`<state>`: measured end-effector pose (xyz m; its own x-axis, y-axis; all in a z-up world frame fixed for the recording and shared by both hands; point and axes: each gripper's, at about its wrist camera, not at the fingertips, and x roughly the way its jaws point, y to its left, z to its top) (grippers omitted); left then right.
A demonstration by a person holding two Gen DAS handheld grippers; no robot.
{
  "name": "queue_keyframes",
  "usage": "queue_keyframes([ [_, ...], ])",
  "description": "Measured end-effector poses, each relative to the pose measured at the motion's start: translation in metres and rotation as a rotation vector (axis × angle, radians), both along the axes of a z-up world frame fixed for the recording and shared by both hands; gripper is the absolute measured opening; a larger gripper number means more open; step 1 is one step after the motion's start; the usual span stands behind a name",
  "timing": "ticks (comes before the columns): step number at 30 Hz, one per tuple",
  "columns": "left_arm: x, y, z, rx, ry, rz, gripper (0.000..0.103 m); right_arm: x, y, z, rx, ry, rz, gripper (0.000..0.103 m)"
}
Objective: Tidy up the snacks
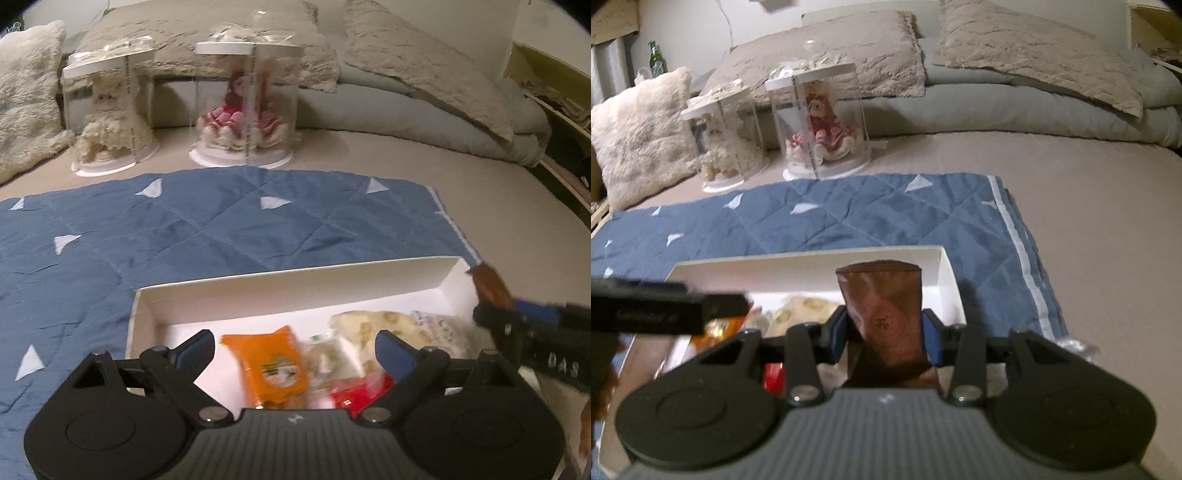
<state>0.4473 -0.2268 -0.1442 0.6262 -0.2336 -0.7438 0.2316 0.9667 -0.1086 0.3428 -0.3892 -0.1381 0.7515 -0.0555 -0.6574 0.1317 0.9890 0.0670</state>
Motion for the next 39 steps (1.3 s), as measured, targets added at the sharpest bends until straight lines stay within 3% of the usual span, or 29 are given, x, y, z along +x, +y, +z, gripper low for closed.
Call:
queue_keyframes([
  [2, 0.000, 0.004, 0.000, 0.011, 0.002, -0.001, 0.094, 0.004, 0.000, -0.002, -0.036, -0.014, -0.008, 0.050],
  [4, -0.001, 0.007, 0.001, 0.014, 0.005, -0.001, 0.096, 0.007, -0.003, -0.003, -0.043, -0.020, -0.016, 0.067],
  [5, -0.001, 0.009, 0.001, 0.013, 0.007, -0.001, 0.097, 0.008, -0.005, -0.003, -0.036, -0.023, -0.028, 0.070],
  [12, -0.007, 0.010, 0.002, 0.021, 0.018, -0.010, 0.102, 0.006, -0.014, -0.001, 0.069, 0.018, -0.040, 0.075],
  [23, -0.028, 0.016, 0.009, 0.021, 0.028, 0.005, 0.103, -0.010, 0.001, -0.001, 0.007, 0.109, -0.001, 0.102],
  [32, -0.051, 0.029, 0.030, -0.023, 0.046, 0.047, 0.103, -0.031, 0.010, 0.021, -0.045, 0.104, -0.037, 0.103],
  [39, -0.085, 0.042, 0.067, 0.006, 0.059, 0.054, 0.103, -0.064, 0.018, 0.056, -0.029, 0.085, -0.063, 0.103],
])
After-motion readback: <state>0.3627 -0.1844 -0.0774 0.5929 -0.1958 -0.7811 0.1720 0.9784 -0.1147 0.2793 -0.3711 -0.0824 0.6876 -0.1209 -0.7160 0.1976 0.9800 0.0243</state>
